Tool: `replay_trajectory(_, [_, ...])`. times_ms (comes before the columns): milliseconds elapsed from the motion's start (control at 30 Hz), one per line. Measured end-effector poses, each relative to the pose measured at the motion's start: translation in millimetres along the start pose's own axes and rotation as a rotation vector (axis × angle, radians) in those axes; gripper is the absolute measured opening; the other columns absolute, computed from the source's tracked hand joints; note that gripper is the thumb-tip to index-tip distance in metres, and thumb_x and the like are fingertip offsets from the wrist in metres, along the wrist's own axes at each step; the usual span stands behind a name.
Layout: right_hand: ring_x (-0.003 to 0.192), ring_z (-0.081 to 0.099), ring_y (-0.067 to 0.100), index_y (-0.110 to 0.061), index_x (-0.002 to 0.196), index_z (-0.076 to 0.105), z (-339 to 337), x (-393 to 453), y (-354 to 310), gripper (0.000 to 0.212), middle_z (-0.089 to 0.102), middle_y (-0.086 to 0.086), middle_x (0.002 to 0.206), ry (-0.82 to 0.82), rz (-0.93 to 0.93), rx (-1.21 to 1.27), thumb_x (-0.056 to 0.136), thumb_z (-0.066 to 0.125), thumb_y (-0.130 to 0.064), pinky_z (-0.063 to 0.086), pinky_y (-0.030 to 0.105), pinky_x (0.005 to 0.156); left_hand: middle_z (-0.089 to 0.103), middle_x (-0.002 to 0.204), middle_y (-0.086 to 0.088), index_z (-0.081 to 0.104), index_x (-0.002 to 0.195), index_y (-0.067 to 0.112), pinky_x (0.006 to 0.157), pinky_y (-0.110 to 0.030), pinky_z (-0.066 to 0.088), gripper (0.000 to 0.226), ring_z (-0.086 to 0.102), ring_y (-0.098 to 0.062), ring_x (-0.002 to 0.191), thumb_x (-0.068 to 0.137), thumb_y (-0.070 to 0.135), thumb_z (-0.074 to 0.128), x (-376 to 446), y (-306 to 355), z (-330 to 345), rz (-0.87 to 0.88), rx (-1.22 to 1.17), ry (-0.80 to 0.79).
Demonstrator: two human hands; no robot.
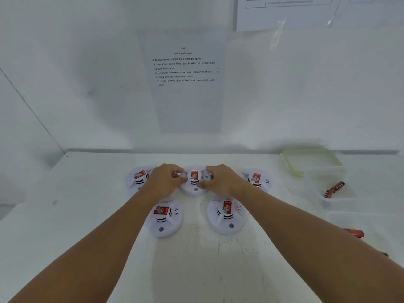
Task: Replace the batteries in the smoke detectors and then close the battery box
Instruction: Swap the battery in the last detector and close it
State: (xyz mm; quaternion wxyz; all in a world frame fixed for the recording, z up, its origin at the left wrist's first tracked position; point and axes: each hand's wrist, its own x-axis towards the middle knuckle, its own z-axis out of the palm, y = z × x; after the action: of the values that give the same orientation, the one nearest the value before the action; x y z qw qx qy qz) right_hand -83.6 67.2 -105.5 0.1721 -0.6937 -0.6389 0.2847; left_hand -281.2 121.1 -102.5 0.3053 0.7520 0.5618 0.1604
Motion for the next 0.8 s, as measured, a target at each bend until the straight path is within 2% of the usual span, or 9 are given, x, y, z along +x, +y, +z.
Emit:
replay_trajectory(67, [0.086, 0.06, 0.023, -0.01, 0.103, 0.065, -0.2, -1.3, 0.4, 0.036, 0.065, 0.005, 0.094, 0.0, 0.004, -0.027, 0.093, 0.069, -0.044, 0.042, 0.026, 0.066, 0.07, 0.122, -0.002, 0.065, 0.135, 0.021, 0.092, -0.03, 0.046, 0.04, 0.061, -0.016, 0.102, 0.096, 0.03, 0.07, -1.6, 0.5, 0.3, 0.0, 0.032, 0.017])
replay_trajectory(133, [0.111, 0.062, 0.028, -0.014, 0.13, 0.063, -6.4, -9.0, -1.3, 0.049, 0.064, 0.008, 0.119, 0.028, 0.006, -0.044, 0.096, 0.064, -0.048, 0.05, 0.033, 0.087, 0.064, 0.125, -0.004, 0.061, 0.137, 0.022, 0.088, -0.028, 0.043, 0.04, 0.057, -0.014, 0.101, 0.098, 0.026, 0.068, -4.3, 3.4, 0.8, 0.011, 0.064, 0.079])
replay_trajectory(200, [0.126, 0.056, 0.025, -0.02, 0.148, 0.05, -17.1, -18.7, 2.3, 0.058, 0.057, 0.008, 0.136, 0.116, 0.005, -0.05, 0.099, 0.058, -0.05, 0.045, 0.036, 0.103, 0.059, 0.124, -0.007, 0.06, 0.135, 0.02, 0.083, -0.026, 0.042, 0.036, 0.054, -0.013, 0.097, 0.098, 0.02, 0.064, -8.8, 12.8, 1.8, 0.054, 0.072, 0.178])
replay_trajectory(300, [0.117, 0.058, 0.023, -0.024, 0.141, 0.056, -40.9, -33.5, 19.2, 0.046, 0.059, 0.005, 0.127, 0.295, 0.027, -0.033, 0.102, 0.052, -0.048, 0.047, 0.034, 0.096, 0.054, 0.116, -0.004, 0.059, 0.125, 0.019, 0.075, -0.023, 0.04, 0.027, 0.055, -0.015, 0.093, 0.098, 0.019, 0.061, -14.2, 38.5, 8.6, 0.155, 0.047, 0.239])
replay_trajectory(367, [0.122, 0.055, 0.028, -0.026, 0.139, 0.057, -56.7, -43.4, 36.5, 0.045, 0.057, 0.007, 0.131, 0.358, 0.135, -0.008, 0.101, 0.049, -0.049, 0.048, 0.038, 0.099, 0.055, 0.113, -0.003, 0.057, 0.123, 0.022, 0.069, -0.023, 0.041, 0.027, 0.056, -0.015, 0.089, 0.097, 0.026, 0.063, -15.4, 60.7, 18.0, 0.225, 0.058, 0.165])
replay_trajectory(434, [0.131, 0.046, 0.033, -0.027, 0.143, 0.053, -66.5, -52.2, 56.3, 0.049, 0.05, 0.01, 0.139, 0.351, 0.28, 0.031, 0.102, 0.044, -0.051, 0.041, 0.041, 0.104, 0.056, 0.116, -0.001, 0.054, 0.128, 0.026, 0.074, -0.026, 0.044, 0.037, 0.056, -0.013, 0.089, 0.095, 0.037, 0.066, -17.0, 83.5, 30.2, 0.263, 0.099, 0.018])
replay_trajectory(567, [0.125, 0.049, 0.032, -0.024, 0.141, 0.049, -73.8, -67.0, 85.6, 0.071, 0.051, 0.007, 0.142, 0.245, 0.424, 0.217, 0.089, 0.025, -0.066, 0.041, 0.042, 0.1, 0.048, 0.14, -0.001, 0.041, 0.148, 0.029, 0.098, -0.035, 0.047, 0.072, 0.052, -0.018, 0.121, 0.088, 0.05, 0.075, -17.6, 126.1, 60.4, 0.325, 0.256, -0.241])
replay_trajectory(667, [0.112, 0.053, 0.026, -0.016, 0.134, 0.051, -75.8, -77.4, 92.9, 0.046, 0.056, 0.008, 0.126, 0.236, 0.417, 0.411, 0.106, 0.032, -0.046, 0.041, 0.038, 0.092, 0.039, 0.151, -0.006, 0.027, 0.157, 0.03, 0.105, -0.044, 0.045, 0.094, 0.043, -0.027, 0.135, 0.082, 0.055, 0.078, -9.4, 147.1, 81.2, 0.33, 0.423, -0.356])
replay_trajectory(800, [0.112, 0.055, 0.024, -0.019, 0.136, 0.052, -78.6, -81.2, 101.5, 0.045, 0.058, 0.005, 0.127, 0.237, 0.4, 0.527, 0.104, 0.037, -0.047, 0.044, 0.041, 0.099, 0.037, 0.148, -0.008, 0.015, 0.161, 0.033, 0.105, -0.049, 0.046, 0.107, 0.038, -0.031, 0.136, 0.078, 0.052, 0.08, 1.3, 163.9, 101.6, 0.304, 0.599, -0.452])
